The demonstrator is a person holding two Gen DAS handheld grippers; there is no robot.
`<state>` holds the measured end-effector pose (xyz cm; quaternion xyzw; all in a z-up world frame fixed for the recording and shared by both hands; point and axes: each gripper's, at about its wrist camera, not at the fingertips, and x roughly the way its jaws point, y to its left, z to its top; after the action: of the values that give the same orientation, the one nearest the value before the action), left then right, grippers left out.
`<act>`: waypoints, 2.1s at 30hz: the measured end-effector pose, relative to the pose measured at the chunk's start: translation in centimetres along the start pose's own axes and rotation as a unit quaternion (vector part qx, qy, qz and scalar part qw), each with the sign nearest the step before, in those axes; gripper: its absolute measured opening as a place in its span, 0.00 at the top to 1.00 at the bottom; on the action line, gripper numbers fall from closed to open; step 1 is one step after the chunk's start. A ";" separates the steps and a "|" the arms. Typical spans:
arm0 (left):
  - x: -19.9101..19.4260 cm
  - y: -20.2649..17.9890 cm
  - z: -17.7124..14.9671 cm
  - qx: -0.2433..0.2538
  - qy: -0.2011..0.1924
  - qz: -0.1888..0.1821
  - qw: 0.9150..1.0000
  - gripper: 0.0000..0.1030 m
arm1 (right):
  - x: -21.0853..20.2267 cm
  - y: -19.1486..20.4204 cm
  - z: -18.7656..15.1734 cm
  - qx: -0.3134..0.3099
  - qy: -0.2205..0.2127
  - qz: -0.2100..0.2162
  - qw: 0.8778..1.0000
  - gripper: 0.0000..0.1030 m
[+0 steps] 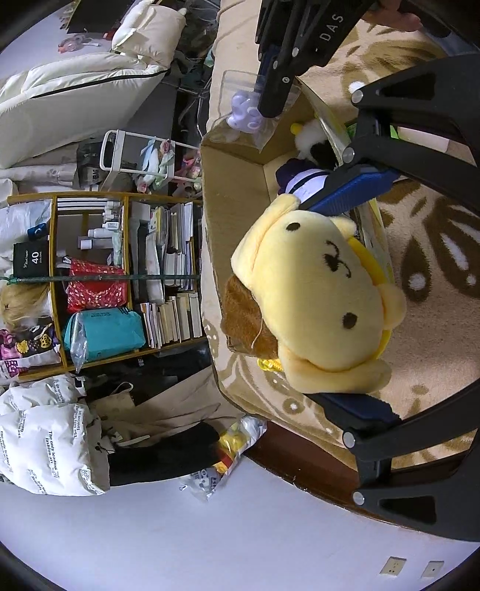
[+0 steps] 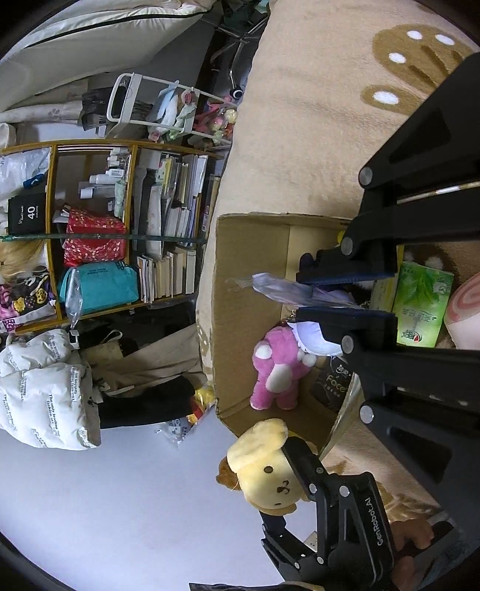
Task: Organize soft objects
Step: 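Carry the dog plush and clear bag over the box and open both grippers, then grasp the green tissue pack with the left gripper while the right gripper grasps the pink cushion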
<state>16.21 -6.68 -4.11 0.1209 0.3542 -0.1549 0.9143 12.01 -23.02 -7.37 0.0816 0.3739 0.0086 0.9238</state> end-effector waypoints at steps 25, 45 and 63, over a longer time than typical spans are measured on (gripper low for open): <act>-2.2 0.9 0.0 -0.022 -0.030 0.003 0.999 0.07 | -0.9 0.2 -0.2 0.001 0.000 0.004 1.000 0.62; -7.6 -1.3 -5.5 -0.009 0.019 -0.007 1.000 0.07 | -6.0 1.1 -3.5 0.019 0.040 -0.013 0.999 0.10; -2.8 -4.2 -8.6 -0.002 0.084 -0.060 0.995 0.07 | -0.7 -1.2 -8.0 0.088 0.207 -0.011 0.974 0.16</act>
<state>7.43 -7.12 -8.81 0.1098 0.4371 -0.1982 0.8704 5.89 -23.13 -12.77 0.1547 0.5571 -0.0182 0.8157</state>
